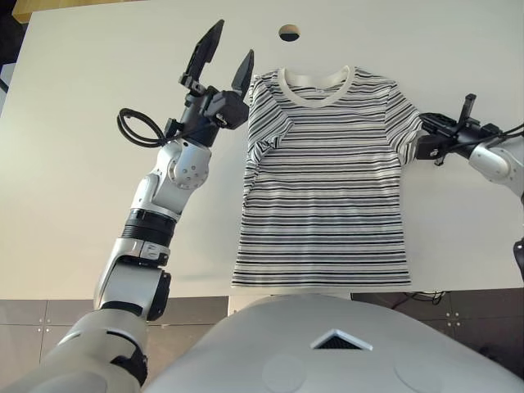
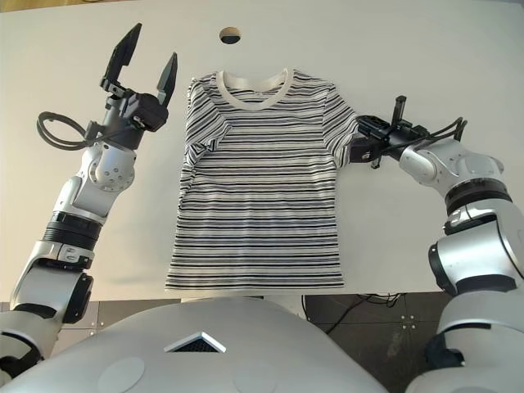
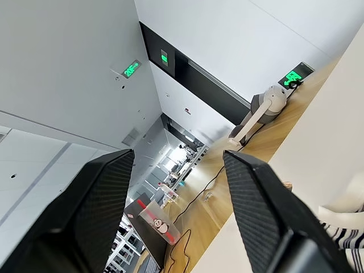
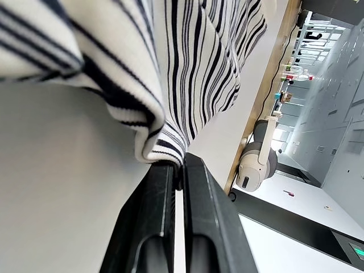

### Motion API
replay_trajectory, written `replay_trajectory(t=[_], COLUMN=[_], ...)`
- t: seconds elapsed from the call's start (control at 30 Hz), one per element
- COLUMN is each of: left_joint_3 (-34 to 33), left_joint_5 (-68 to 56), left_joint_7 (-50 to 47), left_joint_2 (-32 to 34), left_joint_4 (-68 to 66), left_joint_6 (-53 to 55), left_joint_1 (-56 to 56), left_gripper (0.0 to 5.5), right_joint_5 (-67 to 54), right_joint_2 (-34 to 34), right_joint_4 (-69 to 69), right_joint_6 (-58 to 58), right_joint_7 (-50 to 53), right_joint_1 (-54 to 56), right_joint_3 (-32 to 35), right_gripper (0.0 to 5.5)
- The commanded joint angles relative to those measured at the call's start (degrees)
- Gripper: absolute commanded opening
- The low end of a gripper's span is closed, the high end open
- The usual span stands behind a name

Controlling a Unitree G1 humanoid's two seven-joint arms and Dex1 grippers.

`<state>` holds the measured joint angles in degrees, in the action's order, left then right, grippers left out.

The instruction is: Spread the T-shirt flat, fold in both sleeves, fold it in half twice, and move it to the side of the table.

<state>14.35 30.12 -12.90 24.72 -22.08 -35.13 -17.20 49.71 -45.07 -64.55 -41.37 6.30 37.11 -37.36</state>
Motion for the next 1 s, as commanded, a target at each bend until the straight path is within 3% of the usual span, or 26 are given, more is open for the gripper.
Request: replay_trajectory(t=[0.03, 0.27, 0.77, 1.0], left_joint_3=[-0.2, -0.7, 0.9, 1.0], left_joint_5=[0.7, 0.5, 0.9, 0.9], left_joint_7=[0.6, 0.2, 0.2, -0.1], left_joint_2=[-0.1, 0.0, -2.5, -3.2], left_joint_4=[0.1, -0.4, -3.4, -4.9], left_joint_6=[-0.1, -0.4, -1.5, -1.8], left_joint_1=[0.7, 1.5, 1.3, 1.3], left_gripper=[2.93, 2.93, 2.93, 2.93], right_joint_5=[-2.1, -9.0, -7.7, -6.4], right_joint_2=[1.1, 0.1, 8.2, 7.8], right_joint_4=[0.5, 9.0, 22.5, 24.9], right_joint_6=[-0.5, -2.8, -1.9, 0.1], right_joint_7=[2.0, 3.1, -1.4, -1.8], right_joint_1=[-3.7, -6.2, -8.1, -6.5], right_joint_3=[1.5, 8.3, 7.4, 8.7], right_gripper=[0.12, 0.12, 0.12, 0.12])
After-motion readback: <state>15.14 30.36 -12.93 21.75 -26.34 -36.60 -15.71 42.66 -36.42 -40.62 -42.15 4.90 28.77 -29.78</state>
